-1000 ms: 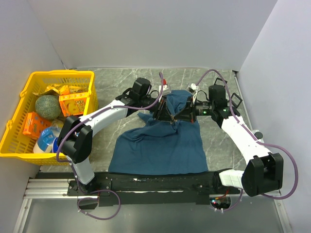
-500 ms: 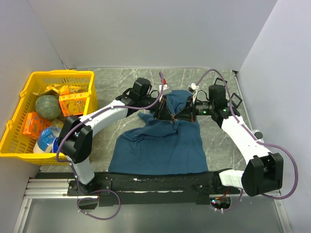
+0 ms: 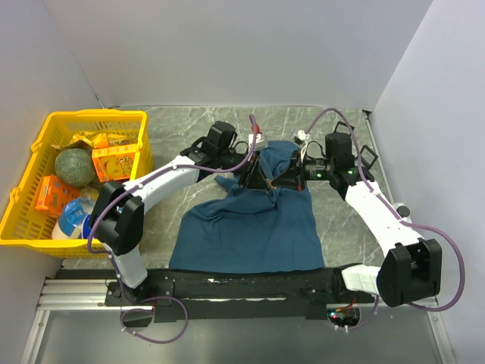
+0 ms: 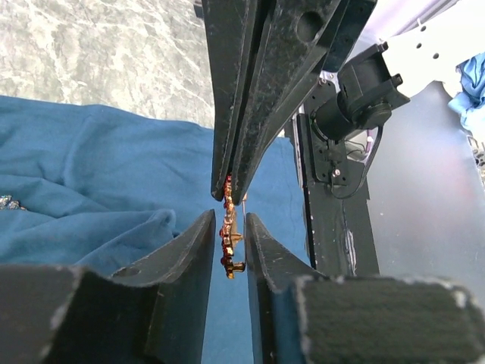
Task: Remove the brooch from the garment
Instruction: Close the brooch.
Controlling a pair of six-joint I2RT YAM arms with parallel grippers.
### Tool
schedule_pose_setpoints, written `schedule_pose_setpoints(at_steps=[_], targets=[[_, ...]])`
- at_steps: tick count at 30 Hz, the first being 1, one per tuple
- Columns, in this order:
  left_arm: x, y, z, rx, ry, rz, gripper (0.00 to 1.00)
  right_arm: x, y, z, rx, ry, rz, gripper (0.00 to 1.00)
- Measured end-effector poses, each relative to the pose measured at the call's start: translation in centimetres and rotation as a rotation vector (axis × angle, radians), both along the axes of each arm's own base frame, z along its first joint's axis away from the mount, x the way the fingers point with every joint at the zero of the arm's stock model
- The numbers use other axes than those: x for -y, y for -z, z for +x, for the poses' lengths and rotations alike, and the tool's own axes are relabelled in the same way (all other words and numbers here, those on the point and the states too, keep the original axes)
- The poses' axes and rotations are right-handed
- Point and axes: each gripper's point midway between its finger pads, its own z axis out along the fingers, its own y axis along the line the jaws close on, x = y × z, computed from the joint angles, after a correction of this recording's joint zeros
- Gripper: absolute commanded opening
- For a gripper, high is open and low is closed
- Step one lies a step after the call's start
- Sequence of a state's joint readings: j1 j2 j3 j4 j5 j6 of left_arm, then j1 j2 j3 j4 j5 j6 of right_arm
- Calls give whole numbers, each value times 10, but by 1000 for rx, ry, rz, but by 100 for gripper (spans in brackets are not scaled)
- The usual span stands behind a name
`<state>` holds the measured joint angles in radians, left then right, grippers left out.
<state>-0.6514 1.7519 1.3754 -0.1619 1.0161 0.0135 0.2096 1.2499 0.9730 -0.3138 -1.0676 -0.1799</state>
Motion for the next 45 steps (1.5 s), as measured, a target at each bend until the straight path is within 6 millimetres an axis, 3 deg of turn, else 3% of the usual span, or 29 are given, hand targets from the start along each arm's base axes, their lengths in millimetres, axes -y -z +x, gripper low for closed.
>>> schedule_pose_setpoints(at_steps=[5, 9, 12, 20, 23, 25, 26, 40, 45], targets=[[-2, 2, -1, 3, 9, 6, 41, -1, -1, -2, -2, -9, 6, 0], [-4, 3, -2, 0, 18, 11, 58, -2, -2, -4, -6, -21, 15, 0], [-7, 2, -2, 3, 28, 5, 66, -2, -2, -4, -6, -24, 17, 0], [-20, 4, 8, 14, 15, 17, 79, 2, 3, 0, 36, -1, -20, 0], [-27, 2, 16, 25, -1, 23, 88, 7, 8, 1, 71, 20, -53, 0], [-32, -1, 21, 41, -15, 26, 99, 10, 11, 2, 103, 38, -84, 0], [-35, -2, 24, 51, -24, 29, 96, 12, 12, 3, 126, 45, -100, 0], [-57, -24, 34, 207, -102, 91, 96, 38, 25, 19, 358, 163, -320, 0], [-65, -28, 35, 247, -132, 122, 96, 54, 30, 36, 427, 248, -418, 0]])
